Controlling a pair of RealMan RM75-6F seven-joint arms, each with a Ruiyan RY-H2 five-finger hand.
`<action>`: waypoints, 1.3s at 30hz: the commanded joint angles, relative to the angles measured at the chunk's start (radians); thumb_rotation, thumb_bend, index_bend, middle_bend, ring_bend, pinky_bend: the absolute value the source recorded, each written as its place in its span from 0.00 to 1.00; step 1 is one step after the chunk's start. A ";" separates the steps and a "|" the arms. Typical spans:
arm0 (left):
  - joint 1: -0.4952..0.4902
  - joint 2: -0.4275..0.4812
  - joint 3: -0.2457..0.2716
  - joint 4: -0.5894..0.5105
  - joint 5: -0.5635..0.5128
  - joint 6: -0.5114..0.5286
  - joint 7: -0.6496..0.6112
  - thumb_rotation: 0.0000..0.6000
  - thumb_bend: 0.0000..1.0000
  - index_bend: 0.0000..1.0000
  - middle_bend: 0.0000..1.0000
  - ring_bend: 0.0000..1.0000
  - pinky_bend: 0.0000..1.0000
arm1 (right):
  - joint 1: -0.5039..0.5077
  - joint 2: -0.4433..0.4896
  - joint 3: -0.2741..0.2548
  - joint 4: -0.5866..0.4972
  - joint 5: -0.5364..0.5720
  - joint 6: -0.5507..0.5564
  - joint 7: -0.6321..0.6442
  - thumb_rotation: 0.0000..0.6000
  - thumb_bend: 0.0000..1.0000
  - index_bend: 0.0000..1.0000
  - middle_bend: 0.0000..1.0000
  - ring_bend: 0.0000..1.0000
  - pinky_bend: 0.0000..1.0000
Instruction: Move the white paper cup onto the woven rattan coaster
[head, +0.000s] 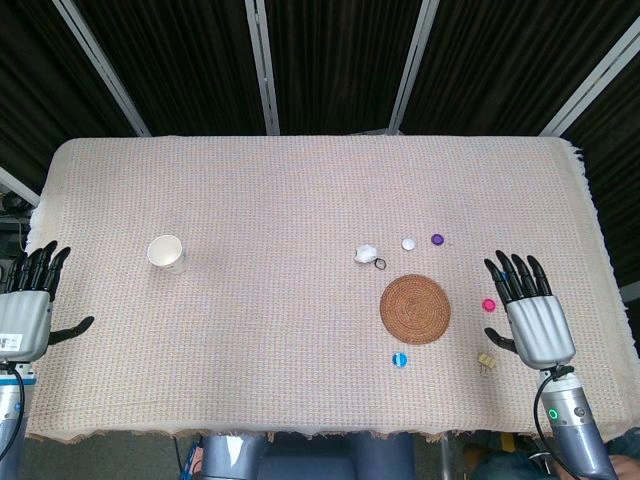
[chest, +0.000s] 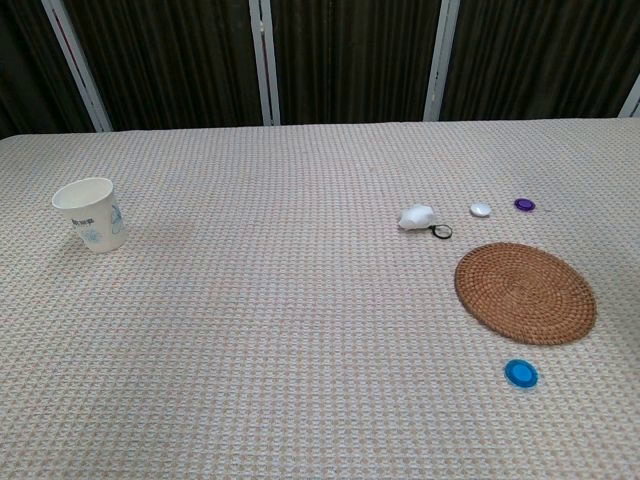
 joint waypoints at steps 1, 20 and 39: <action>0.001 0.000 -0.004 0.002 0.001 -0.008 -0.003 1.00 0.00 0.00 0.00 0.00 0.00 | -0.001 0.001 0.001 -0.001 -0.001 0.001 0.003 1.00 0.00 0.00 0.00 0.00 0.00; -0.333 -0.101 -0.143 0.246 -0.055 -0.451 0.058 1.00 0.00 0.00 0.00 0.00 0.03 | 0.008 -0.007 0.020 0.010 0.072 -0.045 -0.013 1.00 0.00 0.00 0.00 0.00 0.00; -0.465 -0.217 -0.110 0.502 -0.119 -0.737 -0.045 1.00 0.00 0.12 0.15 0.15 0.28 | 0.008 -0.016 0.038 0.025 0.122 -0.047 -0.053 1.00 0.00 0.00 0.00 0.00 0.00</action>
